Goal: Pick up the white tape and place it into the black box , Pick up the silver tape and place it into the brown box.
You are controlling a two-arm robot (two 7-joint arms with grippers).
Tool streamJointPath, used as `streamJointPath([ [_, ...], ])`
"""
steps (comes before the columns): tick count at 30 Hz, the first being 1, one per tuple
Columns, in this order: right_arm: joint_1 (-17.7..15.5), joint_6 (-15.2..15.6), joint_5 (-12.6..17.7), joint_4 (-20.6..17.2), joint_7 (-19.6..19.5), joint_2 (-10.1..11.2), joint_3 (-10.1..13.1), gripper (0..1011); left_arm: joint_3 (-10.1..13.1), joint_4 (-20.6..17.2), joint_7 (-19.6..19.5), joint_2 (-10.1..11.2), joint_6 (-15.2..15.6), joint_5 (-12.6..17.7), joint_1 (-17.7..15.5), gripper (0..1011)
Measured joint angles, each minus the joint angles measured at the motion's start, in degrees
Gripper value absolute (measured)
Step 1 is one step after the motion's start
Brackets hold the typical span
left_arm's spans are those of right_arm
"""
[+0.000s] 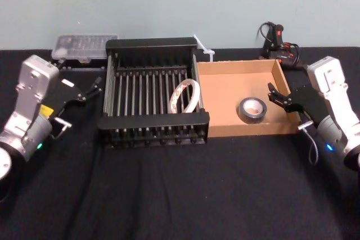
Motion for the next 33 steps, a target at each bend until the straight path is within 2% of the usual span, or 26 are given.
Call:
streamJointPath([
  [33, 0.14, -0.13, 0.01, 0.05, 0.11, 0.22, -0.28, 1002, 0.00, 0.00, 0.00, 0.00, 0.00, 0.00, 0.00, 1001],
])
